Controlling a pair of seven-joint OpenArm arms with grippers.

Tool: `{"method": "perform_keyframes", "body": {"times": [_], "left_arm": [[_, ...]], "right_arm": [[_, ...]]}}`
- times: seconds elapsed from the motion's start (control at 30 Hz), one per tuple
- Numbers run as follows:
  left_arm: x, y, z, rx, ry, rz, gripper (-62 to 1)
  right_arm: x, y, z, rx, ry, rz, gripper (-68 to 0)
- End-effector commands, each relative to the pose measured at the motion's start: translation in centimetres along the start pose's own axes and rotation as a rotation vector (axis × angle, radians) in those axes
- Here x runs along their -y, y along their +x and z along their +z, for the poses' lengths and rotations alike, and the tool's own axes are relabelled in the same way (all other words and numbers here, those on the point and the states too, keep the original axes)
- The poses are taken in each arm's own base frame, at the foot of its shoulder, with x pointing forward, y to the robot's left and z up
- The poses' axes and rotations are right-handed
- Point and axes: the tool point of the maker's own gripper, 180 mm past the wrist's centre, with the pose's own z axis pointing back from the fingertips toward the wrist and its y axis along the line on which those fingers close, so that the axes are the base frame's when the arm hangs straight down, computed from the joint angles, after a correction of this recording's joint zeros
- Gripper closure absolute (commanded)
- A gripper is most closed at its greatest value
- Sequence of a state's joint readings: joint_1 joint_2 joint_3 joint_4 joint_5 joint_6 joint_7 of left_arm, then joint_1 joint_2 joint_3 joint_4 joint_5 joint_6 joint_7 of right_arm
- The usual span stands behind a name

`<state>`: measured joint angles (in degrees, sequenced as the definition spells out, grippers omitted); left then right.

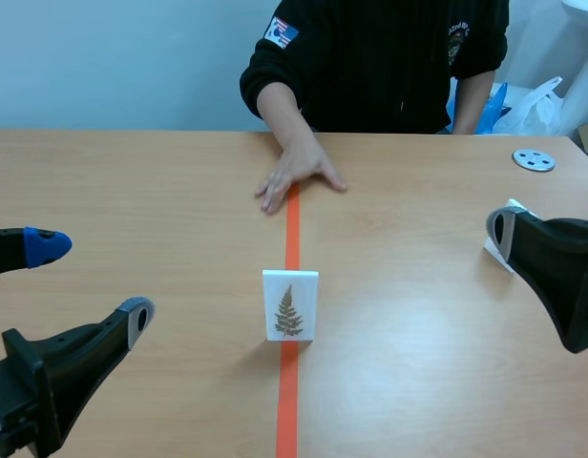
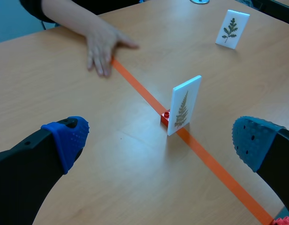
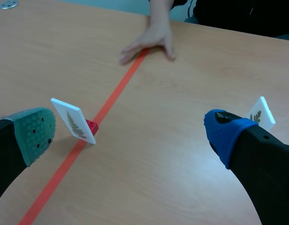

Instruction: Sort the leaf by its shape. The table is split by an orange tape line. A compound leaf with several leaflets goes to the left side, a simple leaf with one blade goes to the right side. Return to the home posture when a red brick is placed on the table.

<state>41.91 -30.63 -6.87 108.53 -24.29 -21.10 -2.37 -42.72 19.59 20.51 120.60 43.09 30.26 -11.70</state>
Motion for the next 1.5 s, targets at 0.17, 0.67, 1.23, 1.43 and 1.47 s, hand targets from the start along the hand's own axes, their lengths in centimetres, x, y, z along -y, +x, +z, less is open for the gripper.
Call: {"method": "perform_keyframes", "body": {"times": [0.17,0.67,1.23,1.43,1.47], "left_arm": [[0.3,1.0,-0.1,0.037,-0.007,0.001,-62.3],[0.3,1.0,-0.1,0.036,-0.007,0.001,-62.3],[0.3,1.0,-0.1,0.037,-0.006,0.002,-62.3],[0.3,1.0,-0.1,0.037,-0.007,0.001,-62.3],[0.3,1.0,-0.1,0.037,-0.007,0.001,-62.3]], "right_arm": [[-0.9,-0.1,-1.0,-0.011,0.066,0.04,-67.9],[-2.7,-6.5,-8.0,-0.085,0.213,0.117,-67.9],[-9.1,-13.9,-16.4,-0.159,0.399,0.268,-67.9],[-11.5,-14.9,-18.0,-0.149,0.438,0.293,-67.9],[-11.8,-15.1,-18.2,-0.151,0.44,0.296,-67.9]]}}
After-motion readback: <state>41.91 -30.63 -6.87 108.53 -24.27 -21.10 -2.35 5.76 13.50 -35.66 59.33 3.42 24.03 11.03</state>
